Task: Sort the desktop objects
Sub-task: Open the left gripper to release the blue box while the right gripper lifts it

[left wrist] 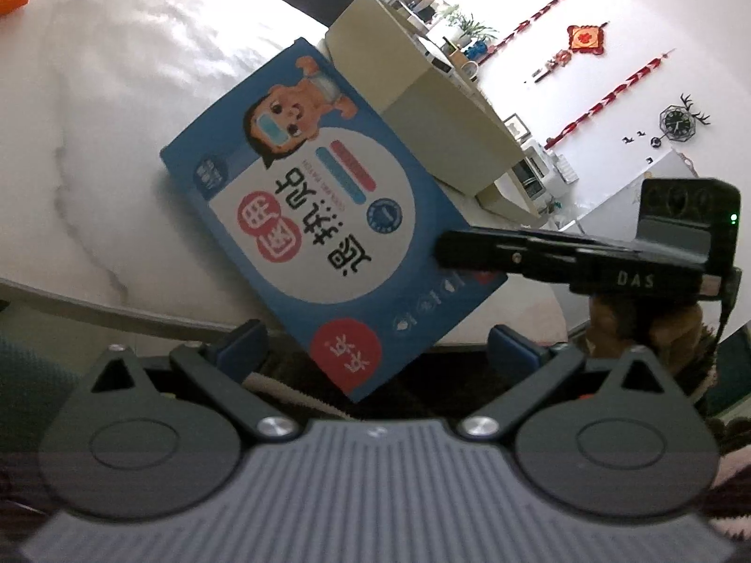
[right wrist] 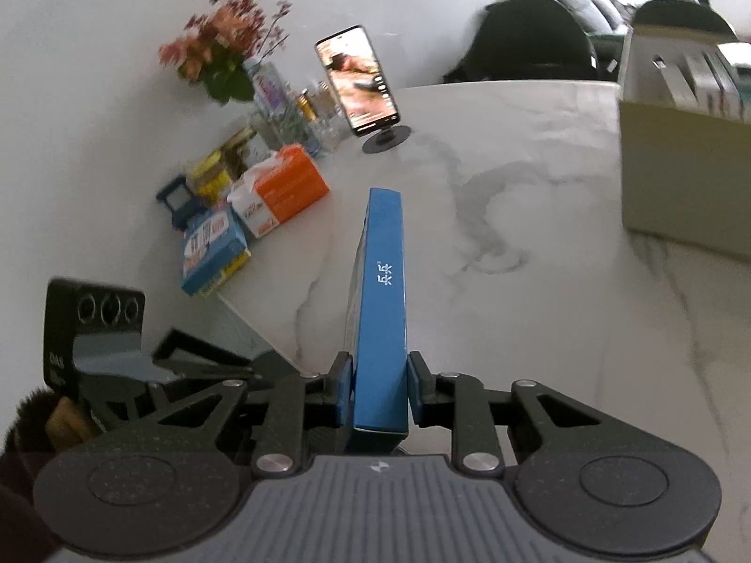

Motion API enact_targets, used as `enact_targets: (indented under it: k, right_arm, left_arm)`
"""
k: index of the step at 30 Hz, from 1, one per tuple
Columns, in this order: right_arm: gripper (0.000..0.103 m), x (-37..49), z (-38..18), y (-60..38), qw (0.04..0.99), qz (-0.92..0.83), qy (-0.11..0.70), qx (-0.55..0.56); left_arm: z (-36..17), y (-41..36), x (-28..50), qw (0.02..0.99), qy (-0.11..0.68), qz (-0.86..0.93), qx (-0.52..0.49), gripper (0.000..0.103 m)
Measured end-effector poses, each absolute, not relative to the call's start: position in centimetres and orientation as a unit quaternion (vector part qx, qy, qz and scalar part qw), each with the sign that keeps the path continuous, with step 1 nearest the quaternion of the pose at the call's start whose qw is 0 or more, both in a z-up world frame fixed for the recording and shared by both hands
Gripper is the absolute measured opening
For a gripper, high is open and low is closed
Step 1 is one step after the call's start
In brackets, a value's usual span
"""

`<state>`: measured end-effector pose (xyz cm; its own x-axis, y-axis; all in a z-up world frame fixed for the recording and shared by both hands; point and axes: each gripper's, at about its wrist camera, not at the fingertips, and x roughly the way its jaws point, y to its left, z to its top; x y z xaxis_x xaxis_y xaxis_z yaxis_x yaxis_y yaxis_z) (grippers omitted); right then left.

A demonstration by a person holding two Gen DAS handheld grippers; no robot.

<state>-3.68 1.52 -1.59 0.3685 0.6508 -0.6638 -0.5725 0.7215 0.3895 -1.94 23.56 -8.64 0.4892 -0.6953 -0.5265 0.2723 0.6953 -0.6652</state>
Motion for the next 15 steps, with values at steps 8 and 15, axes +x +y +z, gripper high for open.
enact_targets:
  k: [8,15]
  right_arm:
    - [0.029,-3.8,-0.4,4.4,0.82,0.384,0.424,-0.03]
    - [0.03,-2.6,-0.4,7.5,0.806,0.397,0.432,-0.082]
  left_arm:
    - [-8.9,23.9,-1.8,0.826,0.405,-0.294,-0.26,0.102]
    - [-9.2,24.3,-1.7,0.825,0.407,-0.291,-0.263,0.102]
